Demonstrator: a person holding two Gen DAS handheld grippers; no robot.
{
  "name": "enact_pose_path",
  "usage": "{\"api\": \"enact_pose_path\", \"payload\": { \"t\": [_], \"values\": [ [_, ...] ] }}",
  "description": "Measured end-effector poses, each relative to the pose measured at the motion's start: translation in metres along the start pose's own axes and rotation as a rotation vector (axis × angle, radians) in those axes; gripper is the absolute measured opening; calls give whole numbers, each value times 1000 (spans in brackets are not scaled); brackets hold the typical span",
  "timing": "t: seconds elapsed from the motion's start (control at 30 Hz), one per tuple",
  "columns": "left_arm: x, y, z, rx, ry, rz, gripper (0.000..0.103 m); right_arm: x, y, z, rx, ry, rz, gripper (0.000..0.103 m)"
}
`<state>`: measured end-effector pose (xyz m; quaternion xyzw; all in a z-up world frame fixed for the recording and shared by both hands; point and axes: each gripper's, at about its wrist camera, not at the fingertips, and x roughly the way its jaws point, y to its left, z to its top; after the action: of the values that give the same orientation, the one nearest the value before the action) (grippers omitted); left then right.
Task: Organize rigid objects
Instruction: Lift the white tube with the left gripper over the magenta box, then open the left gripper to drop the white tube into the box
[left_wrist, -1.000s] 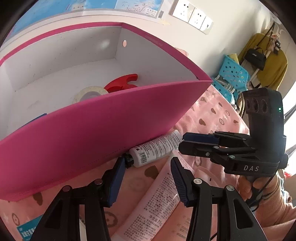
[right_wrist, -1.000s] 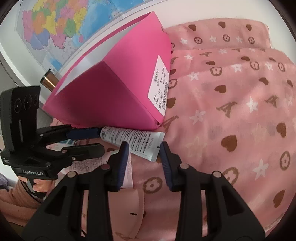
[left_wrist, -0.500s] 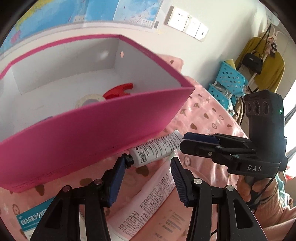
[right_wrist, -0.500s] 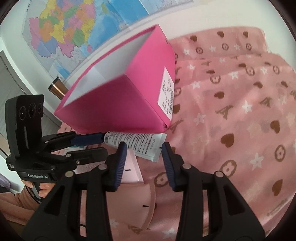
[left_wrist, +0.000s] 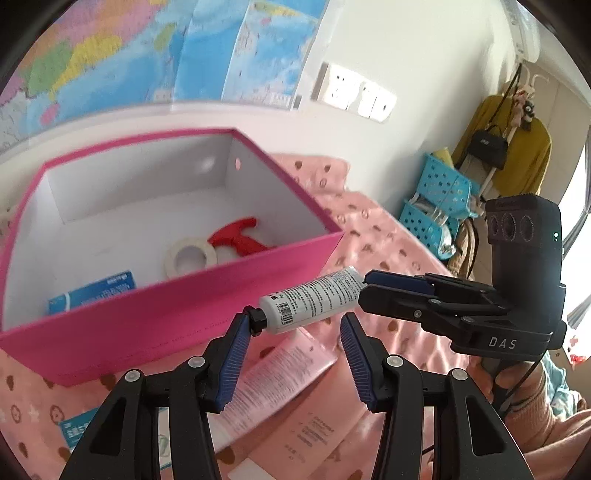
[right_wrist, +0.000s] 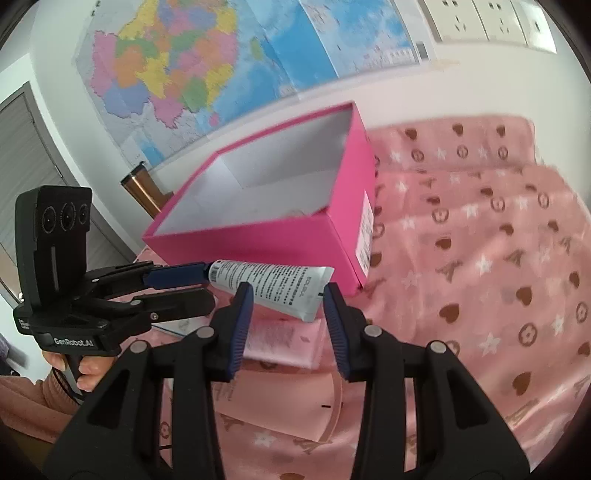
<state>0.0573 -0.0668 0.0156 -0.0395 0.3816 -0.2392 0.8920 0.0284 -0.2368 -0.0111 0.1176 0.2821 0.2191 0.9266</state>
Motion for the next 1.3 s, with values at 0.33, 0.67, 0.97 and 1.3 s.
{"api": "enact_pose_path", "payload": {
  "t": [0.33,0.67,0.97,1.3],
  "values": [
    [-28,0,17,20,-88,21,51,-10,25,26,-85,-50,3,42],
    [-29,11,33,15,-110,55,51,4,29,52,-130,-54,0,42],
    [-12,26,40,-3,-80,77,51,24,26,66,-138,-21,-24,42],
    [4,36,40,-11,-47,112,51,45,24,70,-153,17,-67,42]
  ]
}}
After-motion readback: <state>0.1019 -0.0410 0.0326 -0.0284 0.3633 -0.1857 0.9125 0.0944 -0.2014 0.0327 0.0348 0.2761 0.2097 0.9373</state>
